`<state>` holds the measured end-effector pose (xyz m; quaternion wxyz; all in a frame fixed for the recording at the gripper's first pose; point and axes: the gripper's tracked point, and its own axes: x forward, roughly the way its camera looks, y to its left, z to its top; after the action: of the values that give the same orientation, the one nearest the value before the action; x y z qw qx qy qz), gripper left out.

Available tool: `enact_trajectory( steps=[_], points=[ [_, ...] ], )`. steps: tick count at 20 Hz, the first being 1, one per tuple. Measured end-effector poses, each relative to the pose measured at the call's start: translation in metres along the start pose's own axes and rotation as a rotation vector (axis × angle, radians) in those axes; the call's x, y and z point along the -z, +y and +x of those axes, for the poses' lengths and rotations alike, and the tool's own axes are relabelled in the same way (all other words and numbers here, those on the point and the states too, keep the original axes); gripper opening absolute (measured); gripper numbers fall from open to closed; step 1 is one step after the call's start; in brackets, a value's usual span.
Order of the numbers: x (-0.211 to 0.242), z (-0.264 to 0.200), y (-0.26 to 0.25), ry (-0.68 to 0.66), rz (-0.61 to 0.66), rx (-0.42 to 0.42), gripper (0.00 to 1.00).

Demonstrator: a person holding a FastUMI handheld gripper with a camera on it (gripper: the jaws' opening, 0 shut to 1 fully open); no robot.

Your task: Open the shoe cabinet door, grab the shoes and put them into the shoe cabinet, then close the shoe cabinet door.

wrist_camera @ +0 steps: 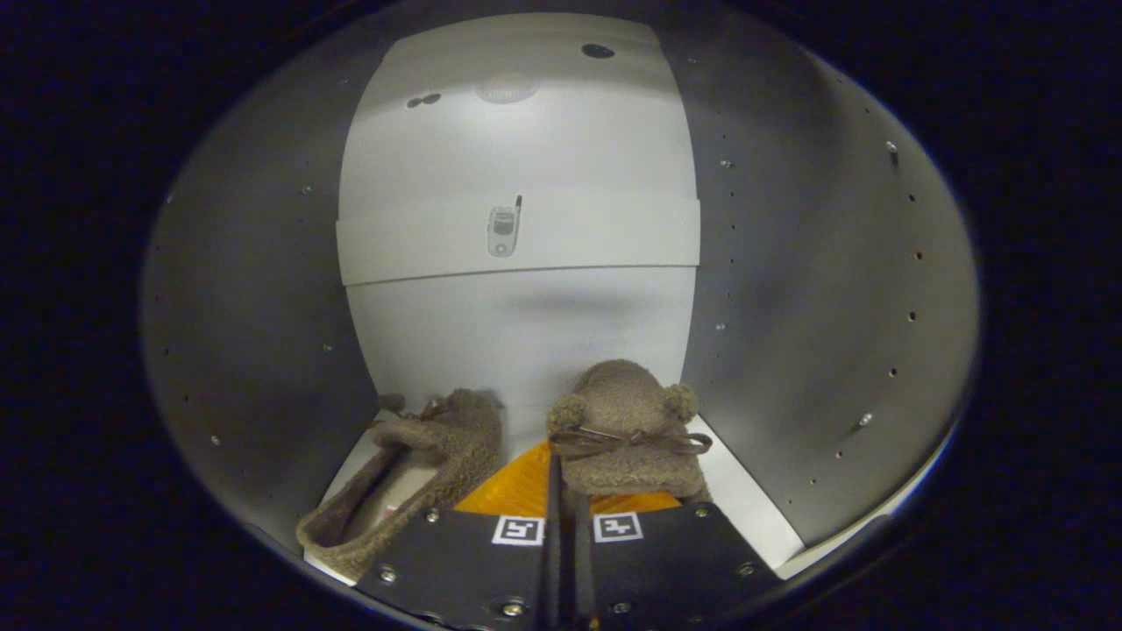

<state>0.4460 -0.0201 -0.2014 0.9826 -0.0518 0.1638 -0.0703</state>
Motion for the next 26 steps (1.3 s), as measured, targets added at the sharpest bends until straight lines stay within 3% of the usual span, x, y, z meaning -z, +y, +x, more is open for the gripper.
enact_trajectory(
  steps=[5, 12, 19, 26],
  points=[
    [0.001, 0.013, -0.004, 0.032, 0.019, 0.012, 0.06],
    [0.009, 0.005, -0.009, 0.099, 0.009, 0.017, 0.26],
    [0.009, -0.028, -0.002, 0.110, -0.044, 0.011, 0.26],
    [-0.010, -0.077, -0.005, 0.039, -0.045, 0.020, 0.26]
  ],
)
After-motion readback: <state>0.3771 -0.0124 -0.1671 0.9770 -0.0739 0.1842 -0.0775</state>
